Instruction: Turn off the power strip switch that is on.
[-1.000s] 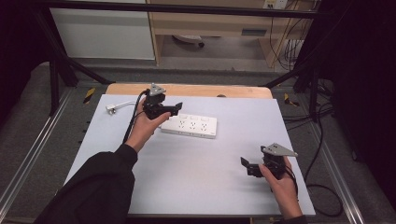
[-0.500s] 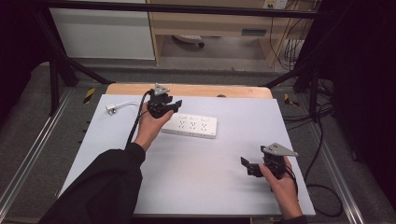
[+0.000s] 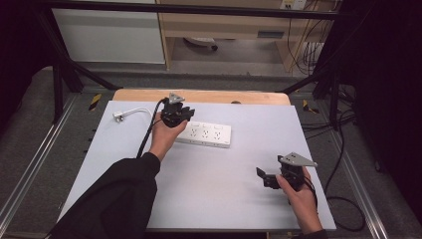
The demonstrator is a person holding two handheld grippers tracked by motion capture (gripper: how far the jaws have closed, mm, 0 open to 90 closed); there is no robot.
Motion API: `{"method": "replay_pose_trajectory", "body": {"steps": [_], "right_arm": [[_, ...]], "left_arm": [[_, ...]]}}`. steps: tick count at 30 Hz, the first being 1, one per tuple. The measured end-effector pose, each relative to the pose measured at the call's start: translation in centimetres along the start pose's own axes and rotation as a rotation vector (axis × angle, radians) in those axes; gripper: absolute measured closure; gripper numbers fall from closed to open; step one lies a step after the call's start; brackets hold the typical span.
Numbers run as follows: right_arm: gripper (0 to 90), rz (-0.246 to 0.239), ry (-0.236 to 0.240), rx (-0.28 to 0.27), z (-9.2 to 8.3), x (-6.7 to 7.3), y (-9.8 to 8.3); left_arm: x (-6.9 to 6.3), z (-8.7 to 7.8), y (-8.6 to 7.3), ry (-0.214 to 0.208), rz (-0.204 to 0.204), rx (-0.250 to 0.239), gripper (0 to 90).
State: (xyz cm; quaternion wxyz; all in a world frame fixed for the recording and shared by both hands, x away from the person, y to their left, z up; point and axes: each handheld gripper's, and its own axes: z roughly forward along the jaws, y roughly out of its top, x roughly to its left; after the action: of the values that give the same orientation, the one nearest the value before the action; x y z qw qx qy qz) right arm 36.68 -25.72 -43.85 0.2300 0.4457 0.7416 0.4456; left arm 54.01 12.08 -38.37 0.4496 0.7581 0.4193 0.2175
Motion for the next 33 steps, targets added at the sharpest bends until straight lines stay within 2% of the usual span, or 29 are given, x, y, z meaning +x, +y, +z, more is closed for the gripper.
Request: {"method": "replay_pose_trajectory", "body": {"steps": [33], "right_arm": [[3.7, -0.001, 0.006, 0.002, 0.0, 0.0, 0.0]], "left_arm": [[0.2, 1.6, -0.9, -0.017, 0.006, 0.047, 88.5]]}}
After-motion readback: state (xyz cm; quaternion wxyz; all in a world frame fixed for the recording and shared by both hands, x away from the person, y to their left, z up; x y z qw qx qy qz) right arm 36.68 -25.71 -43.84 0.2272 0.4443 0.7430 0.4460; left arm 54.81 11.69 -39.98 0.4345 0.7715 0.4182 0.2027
